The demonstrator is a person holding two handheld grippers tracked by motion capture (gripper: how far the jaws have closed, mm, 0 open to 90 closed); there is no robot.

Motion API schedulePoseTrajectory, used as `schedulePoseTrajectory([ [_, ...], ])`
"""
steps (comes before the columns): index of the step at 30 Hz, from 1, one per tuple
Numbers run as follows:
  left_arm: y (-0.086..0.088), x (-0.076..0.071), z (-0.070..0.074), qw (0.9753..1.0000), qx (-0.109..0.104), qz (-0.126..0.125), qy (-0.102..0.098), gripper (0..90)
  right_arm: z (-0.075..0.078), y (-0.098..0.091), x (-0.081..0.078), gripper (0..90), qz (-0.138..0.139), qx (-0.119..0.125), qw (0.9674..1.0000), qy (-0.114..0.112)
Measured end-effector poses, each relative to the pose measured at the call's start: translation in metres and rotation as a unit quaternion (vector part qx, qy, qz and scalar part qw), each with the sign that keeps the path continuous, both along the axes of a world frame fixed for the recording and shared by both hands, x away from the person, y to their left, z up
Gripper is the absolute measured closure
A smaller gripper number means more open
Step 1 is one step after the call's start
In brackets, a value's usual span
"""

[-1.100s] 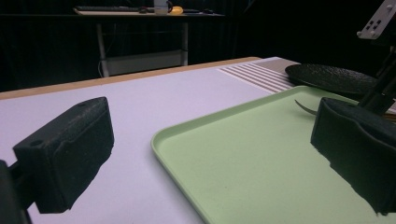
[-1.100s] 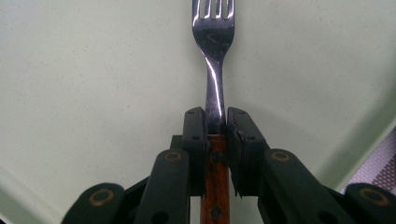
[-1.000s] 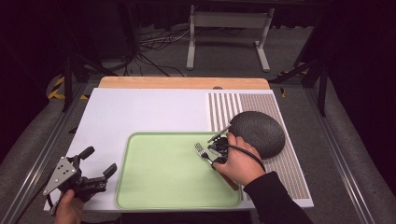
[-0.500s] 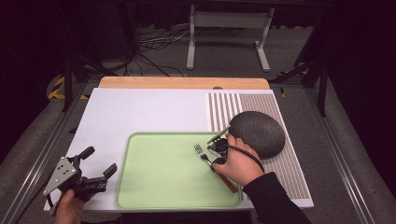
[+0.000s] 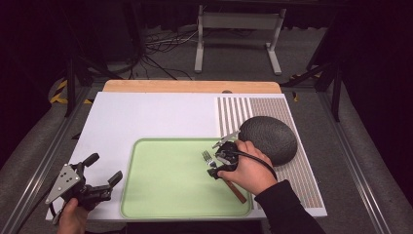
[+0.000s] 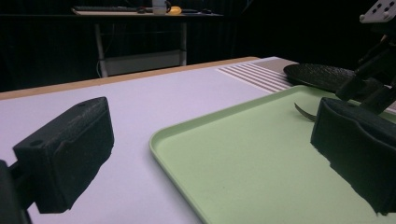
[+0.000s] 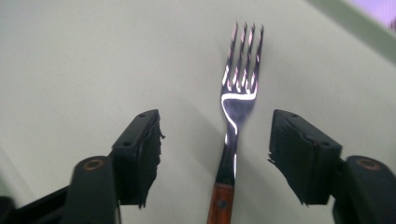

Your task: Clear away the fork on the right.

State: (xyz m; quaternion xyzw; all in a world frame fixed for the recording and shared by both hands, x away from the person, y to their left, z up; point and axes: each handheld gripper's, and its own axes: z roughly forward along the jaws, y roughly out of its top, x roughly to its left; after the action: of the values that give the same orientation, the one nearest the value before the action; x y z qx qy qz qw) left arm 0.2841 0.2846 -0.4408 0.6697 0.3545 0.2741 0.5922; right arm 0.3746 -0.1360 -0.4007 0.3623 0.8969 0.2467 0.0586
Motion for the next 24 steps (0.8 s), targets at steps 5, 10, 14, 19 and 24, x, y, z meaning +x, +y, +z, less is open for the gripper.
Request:
schedulePoseTrajectory([
  [5,0.000,0.000,0.000,1.0000,-0.001,-0.001,-0.001,0.0,0.001,0.000,0.005,29.1,0.038,0.016,0.9985,-0.036],
  [10,-0.001,0.000,0.000,1.0000,0.000,-0.002,-0.001,0.0,0.000,-0.002,0.008,42.5,0.048,0.040,0.9970,-0.047],
  [14,-0.001,0.000,-0.001,1.0000,0.000,-0.001,-0.001,0.0,-0.003,-0.002,0.012,59.1,0.050,0.060,0.9959,-0.045],
  [19,-0.002,0.001,-0.001,1.0000,0.000,-0.003,0.000,0.0,-0.009,0.001,0.016,77.3,0.054,0.060,0.9962,-0.032],
  [24,-0.002,0.000,0.000,1.0000,0.001,-0.004,0.000,0.0,-0.018,0.003,0.019,88.4,0.060,0.049,0.9969,-0.012],
])
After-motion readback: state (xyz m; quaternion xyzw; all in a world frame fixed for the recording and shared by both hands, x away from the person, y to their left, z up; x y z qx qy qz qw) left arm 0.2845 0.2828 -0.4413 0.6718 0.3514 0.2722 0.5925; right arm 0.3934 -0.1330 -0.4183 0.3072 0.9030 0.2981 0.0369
